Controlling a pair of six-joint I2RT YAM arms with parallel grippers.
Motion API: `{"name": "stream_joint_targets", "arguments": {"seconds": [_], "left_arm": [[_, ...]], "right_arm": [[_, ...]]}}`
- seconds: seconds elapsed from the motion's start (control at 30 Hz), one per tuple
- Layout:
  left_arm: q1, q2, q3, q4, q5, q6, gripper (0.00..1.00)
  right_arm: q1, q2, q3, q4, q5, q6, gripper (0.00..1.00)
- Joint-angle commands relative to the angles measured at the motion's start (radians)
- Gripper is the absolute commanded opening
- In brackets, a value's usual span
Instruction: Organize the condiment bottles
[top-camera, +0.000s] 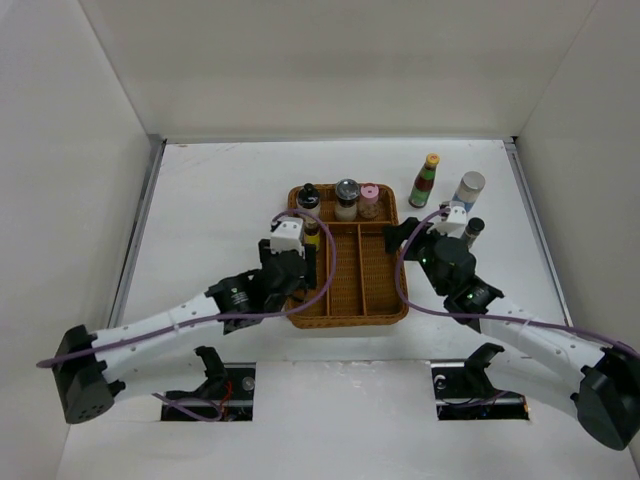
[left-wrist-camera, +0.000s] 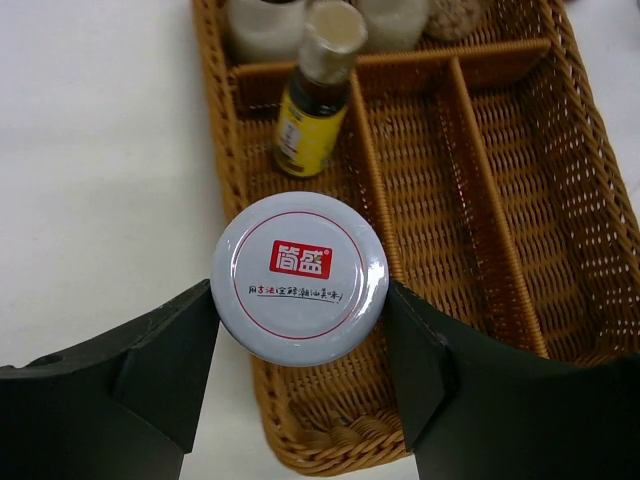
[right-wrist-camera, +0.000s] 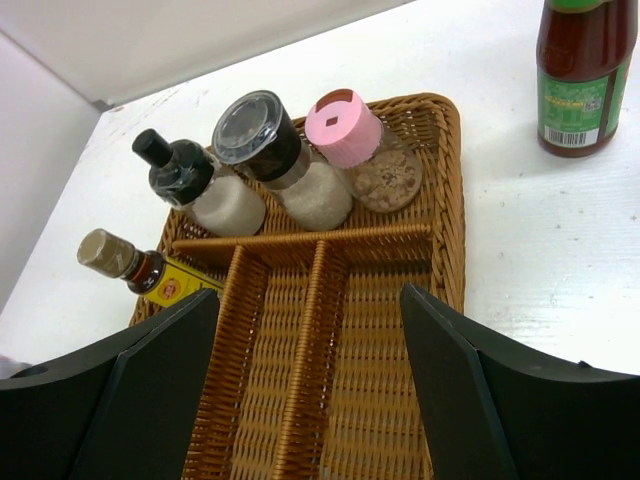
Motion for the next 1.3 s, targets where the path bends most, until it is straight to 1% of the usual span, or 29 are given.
{"name": "stream_joint_targets", "arguments": {"seconds": [0.0,0.1,0.23,0.43,0.53,0.57,0.6,0.67,0.7,0.73,0.77,0.8,0.83,0.93,1.03,1.13,1.17,1.2,1.27], "left_arm": [[-0.035,0.072,0.024,0.229,-0.062,0.008,0.23],[-0.032,0.135,0.001,0.295,-0.069,0.020,0.23],[-0.019,0.181,-0.055,0.412,-0.034,0.028,0.23],[-0.027,0.248,-0.124,0.469,-0.058,0.023,0.24],[-0.036,0.261,-0.167,0.522,-0.066,0.023,0.28],[-0.039,0.261,-0.180,0.538,-0.068,0.023,0.32],[-0.044,0.261,-0.193,0.558,-0.069,0.023,0.38],[-0.047,0.251,-0.209,0.573,-0.072,0.023,0.54],[-0.048,0.241,-0.216,0.576,-0.078,0.023,0.63],[-0.050,0.227,-0.223,0.579,-0.086,0.026,0.70],[-0.050,0.207,-0.226,0.578,-0.095,0.026,0.75],[-0.052,0.189,-0.230,0.578,-0.100,0.028,0.78],[-0.053,0.158,-0.235,0.578,-0.103,0.031,0.83],[-0.045,0.094,-0.249,0.581,-0.108,0.049,0.87],[-0.039,0.026,-0.252,0.582,-0.106,0.084,0.89],[-0.030,-0.050,-0.246,0.605,-0.118,0.112,0.89],[-0.019,-0.078,-0.243,0.625,-0.120,0.124,0.89],[-0.004,-0.104,-0.243,0.656,-0.114,0.139,0.88],[0.036,-0.146,-0.259,0.740,-0.103,0.161,0.88]], "right_arm": [[-0.002,-0.015,-0.004,0.045,0.018,0.010,0.80],[-0.003,-0.030,-0.004,0.032,0.021,0.008,0.81],[-0.006,-0.038,-0.009,0.032,0.022,0.011,0.81],[-0.014,-0.036,-0.007,0.031,0.033,0.010,0.81],[-0.014,-0.041,-0.006,0.029,0.039,0.008,0.81],[-0.016,-0.041,-0.004,0.029,0.044,0.007,0.81],[-0.016,-0.041,-0.003,0.029,0.047,0.007,0.79],[-0.017,-0.036,0.005,0.022,0.049,0.005,0.68],[-0.019,-0.032,0.014,0.013,0.049,0.005,0.60],[-0.020,-0.025,0.025,0.000,0.049,0.005,0.45],[-0.022,-0.019,0.037,-0.017,0.050,0.007,0.33],[-0.022,-0.012,0.051,-0.035,0.050,0.010,0.25],[-0.023,-0.002,0.068,-0.053,0.055,0.010,0.20],[-0.034,0.022,0.114,-0.086,0.081,0.008,0.19],[-0.055,0.030,0.157,-0.109,0.131,-0.002,0.22],[-0.117,0.047,0.227,-0.153,0.144,-0.039,0.24],[-0.143,0.059,0.262,-0.179,0.142,-0.055,0.26],[-0.172,0.076,0.296,-0.202,0.144,-0.068,0.30],[-0.225,0.111,0.370,-0.250,0.138,-0.111,0.40]]}}
